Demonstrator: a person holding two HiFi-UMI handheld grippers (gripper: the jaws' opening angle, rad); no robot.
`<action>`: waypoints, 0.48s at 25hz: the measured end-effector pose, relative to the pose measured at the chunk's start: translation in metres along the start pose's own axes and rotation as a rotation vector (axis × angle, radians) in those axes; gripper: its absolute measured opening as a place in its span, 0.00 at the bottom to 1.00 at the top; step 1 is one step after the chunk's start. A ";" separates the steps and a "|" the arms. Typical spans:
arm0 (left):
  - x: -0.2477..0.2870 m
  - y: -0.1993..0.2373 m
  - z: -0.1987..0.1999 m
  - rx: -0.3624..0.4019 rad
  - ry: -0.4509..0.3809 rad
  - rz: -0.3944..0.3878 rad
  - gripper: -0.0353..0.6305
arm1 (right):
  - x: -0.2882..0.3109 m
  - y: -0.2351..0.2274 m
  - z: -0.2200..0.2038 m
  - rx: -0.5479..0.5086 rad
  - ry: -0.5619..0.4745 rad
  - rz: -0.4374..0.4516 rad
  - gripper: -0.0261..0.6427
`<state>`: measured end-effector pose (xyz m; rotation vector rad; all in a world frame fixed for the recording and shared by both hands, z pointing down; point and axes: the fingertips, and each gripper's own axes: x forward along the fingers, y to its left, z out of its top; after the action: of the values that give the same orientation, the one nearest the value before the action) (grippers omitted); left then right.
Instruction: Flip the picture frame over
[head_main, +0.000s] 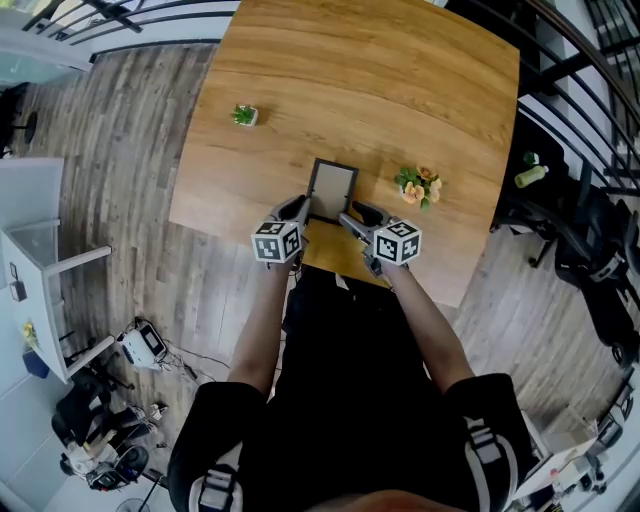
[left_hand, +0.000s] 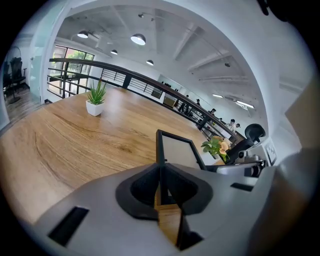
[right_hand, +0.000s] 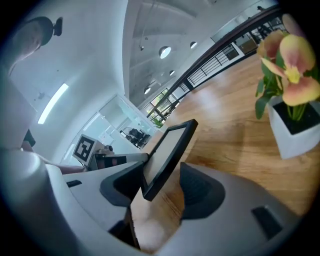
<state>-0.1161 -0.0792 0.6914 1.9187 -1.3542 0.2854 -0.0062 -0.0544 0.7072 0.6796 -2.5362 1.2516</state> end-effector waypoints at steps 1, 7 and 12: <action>-0.002 -0.003 -0.002 -0.003 -0.005 -0.005 0.14 | -0.001 0.001 0.000 0.019 -0.005 0.011 0.40; -0.014 -0.015 -0.008 -0.010 -0.022 -0.002 0.14 | -0.005 0.001 -0.005 0.094 -0.006 0.046 0.38; -0.022 -0.019 -0.004 0.000 -0.044 0.009 0.14 | -0.005 0.011 -0.005 0.138 -0.005 0.132 0.28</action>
<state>-0.1078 -0.0576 0.6732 1.9297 -1.3921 0.2495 -0.0075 -0.0428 0.7005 0.5513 -2.5532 1.4821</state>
